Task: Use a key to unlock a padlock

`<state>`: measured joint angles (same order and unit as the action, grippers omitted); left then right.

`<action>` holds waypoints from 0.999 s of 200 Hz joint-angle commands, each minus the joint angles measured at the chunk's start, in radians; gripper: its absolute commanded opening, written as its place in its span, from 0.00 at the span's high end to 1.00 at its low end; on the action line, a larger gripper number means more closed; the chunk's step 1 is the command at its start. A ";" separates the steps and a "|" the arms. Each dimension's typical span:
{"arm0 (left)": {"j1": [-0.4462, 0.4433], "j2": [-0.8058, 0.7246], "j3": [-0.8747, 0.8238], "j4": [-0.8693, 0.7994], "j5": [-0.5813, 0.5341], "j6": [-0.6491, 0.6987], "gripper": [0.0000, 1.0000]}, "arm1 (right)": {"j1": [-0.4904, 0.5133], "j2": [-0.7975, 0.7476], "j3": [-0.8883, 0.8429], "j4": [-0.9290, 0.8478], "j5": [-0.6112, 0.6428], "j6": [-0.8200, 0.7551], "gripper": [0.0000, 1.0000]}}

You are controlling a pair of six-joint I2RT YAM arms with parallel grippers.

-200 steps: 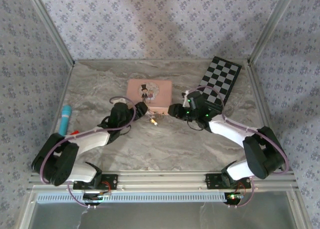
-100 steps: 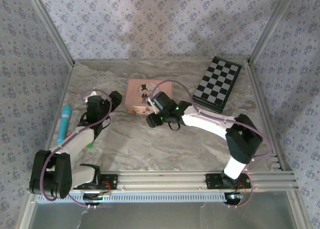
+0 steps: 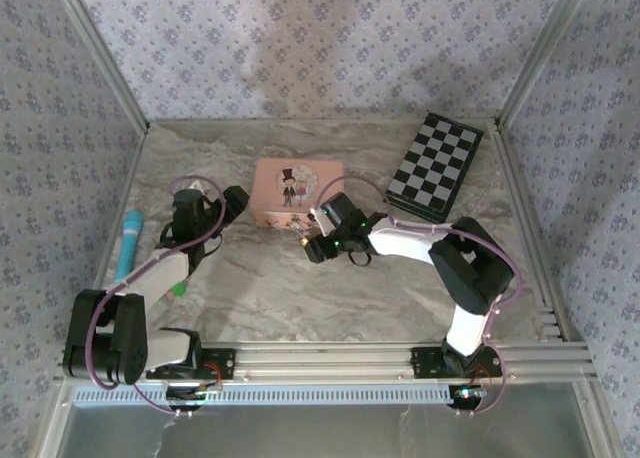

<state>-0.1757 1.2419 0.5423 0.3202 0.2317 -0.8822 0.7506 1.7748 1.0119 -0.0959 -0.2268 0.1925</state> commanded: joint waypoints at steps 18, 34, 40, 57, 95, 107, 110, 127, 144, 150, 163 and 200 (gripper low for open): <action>-0.133 -0.071 -0.002 -0.108 -0.016 0.043 0.27 | -0.010 0.035 -0.014 0.148 -0.084 -0.036 0.48; -0.160 -0.073 -0.041 -0.065 -0.022 -0.002 0.27 | -0.011 0.056 -0.015 0.173 -0.085 -0.036 0.48; -0.168 -0.072 -0.055 -0.049 -0.022 -0.014 0.27 | -0.010 0.063 -0.013 0.178 -0.084 -0.037 0.48; -0.195 -0.065 -0.069 -0.029 -0.031 -0.021 0.27 | -0.014 0.081 -0.009 0.186 -0.080 -0.045 0.49; -0.280 -0.023 -0.067 -0.005 -0.063 -0.023 0.33 | -0.028 0.080 -0.009 0.193 -0.105 -0.057 0.68; -0.306 -0.002 -0.070 0.010 -0.080 -0.031 0.36 | -0.040 0.072 -0.021 0.203 -0.118 -0.055 0.75; -0.312 0.003 -0.071 0.015 -0.085 -0.034 0.36 | -0.043 0.069 -0.023 0.208 -0.122 -0.054 0.77; -0.341 0.045 -0.080 0.073 -0.098 -0.051 0.39 | -0.065 0.060 -0.039 0.231 -0.165 -0.036 0.82; -0.369 0.101 -0.070 0.120 -0.104 -0.056 0.42 | -0.079 0.057 -0.051 0.254 -0.200 -0.017 0.85; -0.378 0.122 -0.062 0.127 -0.107 -0.059 0.43 | -0.082 0.055 -0.054 0.258 -0.206 -0.013 0.85; -0.396 0.160 -0.049 0.152 -0.117 -0.062 0.46 | -0.085 0.054 -0.059 0.266 -0.213 -0.006 0.86; -0.432 0.190 -0.043 0.129 -0.227 -0.076 0.51 | -0.095 0.058 -0.068 0.277 -0.237 0.017 0.87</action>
<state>-0.5911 1.4296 0.4664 0.4206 0.0986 -0.9405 0.6651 1.8549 0.9596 0.1558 -0.4252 0.1791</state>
